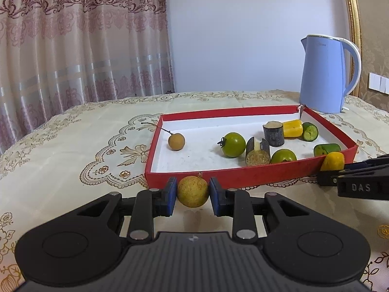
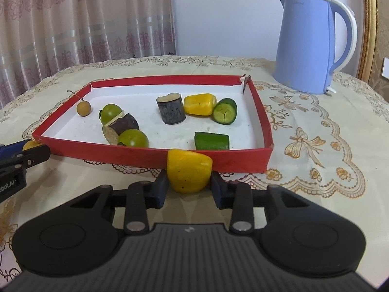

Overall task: Organize fruits
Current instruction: 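Grasp the second yellow pepper piece with the right tool while the left tool holds the fruit, then lower the yellow pepper piece into the tray and open the right tool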

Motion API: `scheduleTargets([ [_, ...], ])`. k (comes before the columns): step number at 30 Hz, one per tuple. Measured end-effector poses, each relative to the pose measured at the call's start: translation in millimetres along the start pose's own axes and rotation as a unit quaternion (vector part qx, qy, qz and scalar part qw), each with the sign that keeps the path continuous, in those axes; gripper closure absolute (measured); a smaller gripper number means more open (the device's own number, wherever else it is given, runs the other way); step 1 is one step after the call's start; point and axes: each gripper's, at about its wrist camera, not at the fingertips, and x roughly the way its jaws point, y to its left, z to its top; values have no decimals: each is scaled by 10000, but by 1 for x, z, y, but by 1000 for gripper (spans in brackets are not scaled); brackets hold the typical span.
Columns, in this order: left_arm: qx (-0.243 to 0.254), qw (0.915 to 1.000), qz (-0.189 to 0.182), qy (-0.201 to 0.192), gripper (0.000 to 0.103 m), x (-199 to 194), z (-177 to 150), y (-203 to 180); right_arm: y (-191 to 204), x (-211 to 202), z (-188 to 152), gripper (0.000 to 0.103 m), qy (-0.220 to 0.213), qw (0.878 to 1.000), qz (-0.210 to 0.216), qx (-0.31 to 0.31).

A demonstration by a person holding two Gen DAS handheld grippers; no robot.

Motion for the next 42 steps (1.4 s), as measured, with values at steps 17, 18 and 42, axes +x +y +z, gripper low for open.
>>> scheduleTargets([
  [17, -10, 9999, 31, 143, 75, 5, -1, 1, 4, -53, -12, 68, -252, 9993, 43, -264],
  [18, -18, 9999, 47, 163, 75, 5, -1, 1, 4, -53, -13, 68, -249, 9993, 63, -256],
  [42, -80, 9994, 105, 310, 75, 10, -1, 3, 1, -52, 7, 68, -538, 9982, 228, -151],
])
